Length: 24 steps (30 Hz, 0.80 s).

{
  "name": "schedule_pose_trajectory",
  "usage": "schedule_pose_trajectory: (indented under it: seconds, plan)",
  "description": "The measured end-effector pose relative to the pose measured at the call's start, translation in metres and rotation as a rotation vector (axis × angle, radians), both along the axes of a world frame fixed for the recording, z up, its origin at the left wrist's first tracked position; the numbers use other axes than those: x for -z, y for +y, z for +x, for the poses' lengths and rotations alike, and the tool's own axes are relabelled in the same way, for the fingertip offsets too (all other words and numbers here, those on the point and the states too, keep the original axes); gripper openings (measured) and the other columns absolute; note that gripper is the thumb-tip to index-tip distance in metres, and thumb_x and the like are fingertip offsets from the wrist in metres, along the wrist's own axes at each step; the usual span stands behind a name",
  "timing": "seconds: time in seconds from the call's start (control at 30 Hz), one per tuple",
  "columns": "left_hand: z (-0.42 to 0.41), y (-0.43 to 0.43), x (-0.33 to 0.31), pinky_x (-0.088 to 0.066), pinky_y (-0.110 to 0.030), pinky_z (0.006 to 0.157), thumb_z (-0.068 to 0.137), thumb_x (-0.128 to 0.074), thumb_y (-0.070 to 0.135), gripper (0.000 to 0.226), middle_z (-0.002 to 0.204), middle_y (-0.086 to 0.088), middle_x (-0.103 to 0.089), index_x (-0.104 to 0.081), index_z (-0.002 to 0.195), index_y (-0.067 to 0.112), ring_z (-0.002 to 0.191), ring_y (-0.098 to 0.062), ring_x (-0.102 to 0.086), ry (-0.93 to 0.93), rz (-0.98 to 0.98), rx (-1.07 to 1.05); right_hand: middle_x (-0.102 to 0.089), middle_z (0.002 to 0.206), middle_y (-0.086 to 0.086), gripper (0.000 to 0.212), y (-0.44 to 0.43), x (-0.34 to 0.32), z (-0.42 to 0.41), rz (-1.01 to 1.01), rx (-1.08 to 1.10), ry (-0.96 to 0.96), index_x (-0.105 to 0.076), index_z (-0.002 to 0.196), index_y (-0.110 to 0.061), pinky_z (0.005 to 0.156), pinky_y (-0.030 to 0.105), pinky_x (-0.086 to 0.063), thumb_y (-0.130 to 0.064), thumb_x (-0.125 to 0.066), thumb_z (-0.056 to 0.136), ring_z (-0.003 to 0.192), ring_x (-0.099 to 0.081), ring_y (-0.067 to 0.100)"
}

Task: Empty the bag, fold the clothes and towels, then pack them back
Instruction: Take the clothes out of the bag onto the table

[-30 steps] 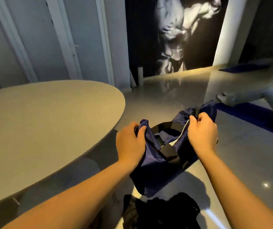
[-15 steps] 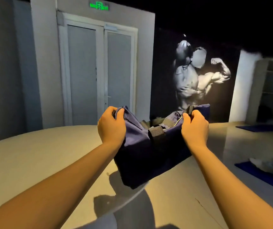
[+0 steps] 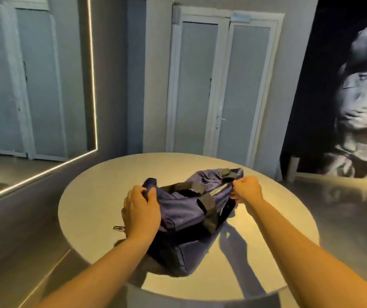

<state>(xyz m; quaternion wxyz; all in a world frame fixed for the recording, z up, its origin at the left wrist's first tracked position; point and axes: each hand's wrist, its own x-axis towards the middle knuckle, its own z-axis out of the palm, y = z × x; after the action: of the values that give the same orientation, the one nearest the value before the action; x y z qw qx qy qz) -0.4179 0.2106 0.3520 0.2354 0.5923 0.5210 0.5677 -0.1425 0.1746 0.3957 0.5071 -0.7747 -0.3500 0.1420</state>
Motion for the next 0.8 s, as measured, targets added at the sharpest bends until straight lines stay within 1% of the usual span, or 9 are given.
schedule_pose_trajectory:
  seconds: [0.07,0.13,0.23,0.3,0.37,0.47,0.57,0.67,0.8]
  plan:
    - [-0.012,0.0,0.017,-0.045,-0.049,0.088,0.104,-0.053,0.035,0.023,0.092,0.002,-0.052,-0.049,0.086,0.021,0.095,-0.03,-0.054,0.123,0.0,0.029,-0.065,0.083,0.017,0.025,0.0,0.025,-0.03,0.0,-0.146,-0.016,-0.057,0.082,-0.01,0.072,0.044,-0.049,-0.034,-0.063,0.087,0.082,-0.063,0.035]
    - [-0.021,-0.005,0.021,-0.045,-0.047,0.085,0.103,-0.055,0.036,0.025,0.087,0.006,-0.051,-0.048,0.082,0.024,0.09,-0.025,-0.052,0.183,0.056,0.091,-0.065,0.114,0.013,0.048,-0.009,0.038,-0.064,0.02,-0.218,-0.009,-0.055,0.119,-0.009,0.088,0.045,-0.051,-0.05,-0.061,0.094,0.103,-0.063,0.034]
    - [-0.031,-0.012,0.02,-0.046,-0.043,0.075,0.098,-0.061,0.042,0.028,0.081,0.007,-0.053,-0.051,0.079,0.023,0.081,-0.019,-0.051,0.279,0.146,0.19,-0.037,0.16,0.005,0.084,-0.021,0.056,-0.094,-0.029,-0.296,0.038,-0.019,0.16,-0.022,0.11,0.046,-0.041,-0.057,-0.058,0.095,0.139,-0.045,0.033]
    - [-0.038,-0.011,0.014,-0.045,-0.038,0.077,0.092,-0.068,0.047,0.028,0.086,0.009,-0.055,-0.054,0.085,0.024,0.083,-0.017,-0.051,0.397,0.305,0.134,-0.028,0.165,0.007,0.083,-0.017,0.069,-0.096,-0.051,-0.316,-0.05,-0.007,0.163,-0.021,0.108,0.043,-0.042,-0.037,-0.06,0.1,0.141,-0.042,0.034]
    - [-0.044,-0.001,0.007,-0.043,-0.036,0.093,0.087,-0.071,0.052,0.04,0.111,0.005,-0.059,-0.057,0.11,0.023,0.102,-0.018,-0.052,0.499,0.464,0.115,-0.04,0.159,0.011,0.075,-0.008,0.078,-0.097,-0.071,-0.325,-0.145,-0.011,0.162,-0.02,0.103,0.043,-0.049,-0.021,-0.056,0.102,0.131,-0.052,0.034]
    - [-0.058,0.02,0.002,-0.015,-0.036,0.124,0.092,-0.049,0.068,0.067,0.148,0.009,-0.048,-0.045,0.146,0.03,0.139,-0.012,-0.041,0.712,0.461,0.421,-0.045,0.155,0.01,0.071,0.007,0.082,-0.105,-0.084,-0.368,-0.203,-0.012,0.162,-0.021,0.098,0.039,-0.049,-0.011,-0.051,0.104,0.128,-0.054,0.032]
    - [-0.075,0.037,0.012,-0.005,-0.035,0.127,0.089,-0.032,0.087,0.077,0.14,0.018,-0.05,-0.04,0.15,0.041,0.137,-0.006,-0.04,0.946,0.384,0.54,-0.036,0.161,0.01,0.074,0.031,0.076,-0.114,-0.062,-0.422,-0.216,-0.01,0.162,-0.021,0.103,0.041,-0.046,-0.005,-0.051,0.102,0.138,-0.046,0.034]
    - [-0.083,0.049,0.03,-0.018,-0.045,0.124,0.082,-0.024,0.095,0.091,0.126,0.009,-0.054,-0.047,0.148,0.037,0.124,-0.017,-0.046,1.189,0.378,0.361,-0.035,0.162,0.009,0.077,0.06,0.064,-0.12,0.005,-0.445,-0.24,-0.008,0.163,-0.019,0.111,0.042,-0.041,-0.006,-0.053,0.102,0.143,-0.042,0.034]
    - [-0.088,0.067,0.07,-0.042,-0.049,0.1,0.088,-0.014,0.089,0.09,0.112,-0.007,-0.059,-0.063,0.131,0.027,0.106,-0.03,-0.054,1.231,0.161,0.115,-0.025,0.166,0.001,0.071,0.083,0.062,-0.128,0.054,-0.479,-0.37,-0.02,0.161,-0.024,0.117,0.044,-0.037,-0.029,-0.059,0.102,0.146,-0.036,0.026]
